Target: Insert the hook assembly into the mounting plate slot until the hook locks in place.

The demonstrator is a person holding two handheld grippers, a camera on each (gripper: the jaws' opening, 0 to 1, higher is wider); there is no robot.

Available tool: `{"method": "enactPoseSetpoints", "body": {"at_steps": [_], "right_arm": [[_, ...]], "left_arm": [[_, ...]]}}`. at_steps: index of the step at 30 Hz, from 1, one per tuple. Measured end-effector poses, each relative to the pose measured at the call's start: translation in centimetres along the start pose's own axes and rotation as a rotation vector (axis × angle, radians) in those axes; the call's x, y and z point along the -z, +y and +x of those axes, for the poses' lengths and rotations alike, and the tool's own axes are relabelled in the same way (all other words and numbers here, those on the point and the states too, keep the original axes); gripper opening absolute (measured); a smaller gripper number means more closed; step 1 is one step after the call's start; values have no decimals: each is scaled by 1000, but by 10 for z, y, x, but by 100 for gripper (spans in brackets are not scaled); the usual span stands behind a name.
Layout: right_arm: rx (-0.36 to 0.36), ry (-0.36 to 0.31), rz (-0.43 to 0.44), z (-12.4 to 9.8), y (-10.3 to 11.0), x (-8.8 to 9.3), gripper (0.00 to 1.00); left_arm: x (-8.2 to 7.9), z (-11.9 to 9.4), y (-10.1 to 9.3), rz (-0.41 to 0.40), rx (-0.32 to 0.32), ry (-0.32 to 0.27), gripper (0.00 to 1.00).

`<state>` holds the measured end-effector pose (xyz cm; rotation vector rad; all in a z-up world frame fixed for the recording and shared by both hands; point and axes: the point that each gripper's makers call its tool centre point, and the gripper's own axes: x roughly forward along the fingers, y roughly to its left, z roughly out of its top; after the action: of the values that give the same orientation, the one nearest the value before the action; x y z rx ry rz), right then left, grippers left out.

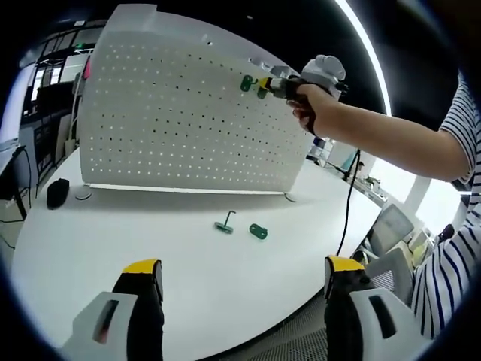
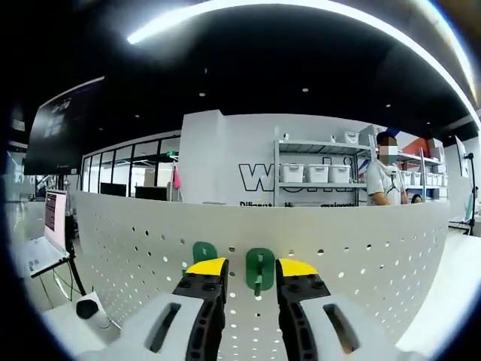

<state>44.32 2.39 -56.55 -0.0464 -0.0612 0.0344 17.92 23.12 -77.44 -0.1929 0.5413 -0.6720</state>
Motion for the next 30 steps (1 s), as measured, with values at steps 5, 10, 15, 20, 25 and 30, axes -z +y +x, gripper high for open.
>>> {"method": "enactPoseSetpoints", "body": {"at_steps": [5,10,15,20,25,30], "right_arm": [[-63,25,-104,-13,-3,6,23],[-107,107,-140,-38,-10,36,26],[-118,183,-152,-68,-23,70,26],[-138,249,-162,-100,-31,96,27],[-206,345,-183,-132,-22,132,27],[-265,391,-185,-159,-12,152,28]], "left_arm": [[1,1,0,-1,2,10,92],[5,2,-1,8,5,27,92],[6,2,-2,0,8,35,93],[8,1,-2,2,9,42,93],[12,3,-1,8,4,62,94],[18,4,-6,28,29,94,98]]}}
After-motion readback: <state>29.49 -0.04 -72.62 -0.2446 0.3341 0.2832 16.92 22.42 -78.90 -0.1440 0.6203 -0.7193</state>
